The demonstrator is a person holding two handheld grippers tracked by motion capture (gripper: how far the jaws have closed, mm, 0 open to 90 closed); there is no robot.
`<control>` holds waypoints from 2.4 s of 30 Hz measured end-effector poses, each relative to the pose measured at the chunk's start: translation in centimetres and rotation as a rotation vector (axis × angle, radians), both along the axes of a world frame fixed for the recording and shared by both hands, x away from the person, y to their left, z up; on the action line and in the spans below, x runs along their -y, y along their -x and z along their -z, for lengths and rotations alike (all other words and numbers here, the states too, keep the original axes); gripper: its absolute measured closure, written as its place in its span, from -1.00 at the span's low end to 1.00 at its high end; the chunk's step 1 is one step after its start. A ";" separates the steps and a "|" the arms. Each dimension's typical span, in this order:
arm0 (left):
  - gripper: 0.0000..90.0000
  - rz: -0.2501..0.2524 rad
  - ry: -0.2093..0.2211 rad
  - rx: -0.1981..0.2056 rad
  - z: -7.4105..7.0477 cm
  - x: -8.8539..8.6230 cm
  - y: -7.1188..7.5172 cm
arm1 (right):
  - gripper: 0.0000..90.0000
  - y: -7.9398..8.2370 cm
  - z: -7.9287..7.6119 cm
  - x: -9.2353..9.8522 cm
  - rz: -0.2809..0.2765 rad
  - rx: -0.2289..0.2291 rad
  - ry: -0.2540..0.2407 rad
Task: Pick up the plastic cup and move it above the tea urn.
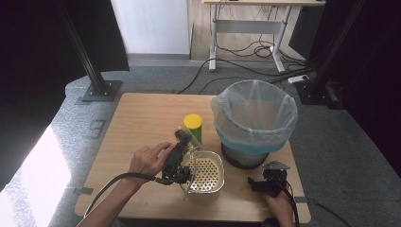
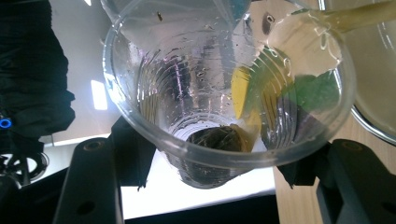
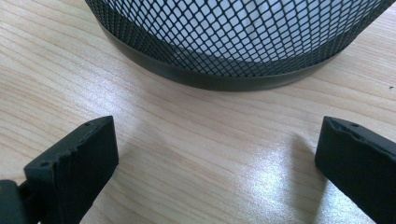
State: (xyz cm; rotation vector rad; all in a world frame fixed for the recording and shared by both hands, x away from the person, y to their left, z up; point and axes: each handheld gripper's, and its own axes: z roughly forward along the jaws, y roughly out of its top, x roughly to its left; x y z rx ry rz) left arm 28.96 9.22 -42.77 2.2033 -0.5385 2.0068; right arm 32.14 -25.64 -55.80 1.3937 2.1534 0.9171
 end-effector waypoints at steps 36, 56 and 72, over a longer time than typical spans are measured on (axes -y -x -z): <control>-0.18 0.105 -0.191 0.264 0.6 0.1 0.5 | -1.00 0.0 0.0 0.0 0.000 -0.001 0.000; -0.17 0.084 -0.262 0.371 1.4 0.0 0.4 | -1.00 0.0 0.0 0.0 0.000 -0.001 0.000; -0.14 0.096 -0.218 0.386 1.3 0.0 0.5 | -1.00 0.0 0.0 0.0 0.000 0.000 0.000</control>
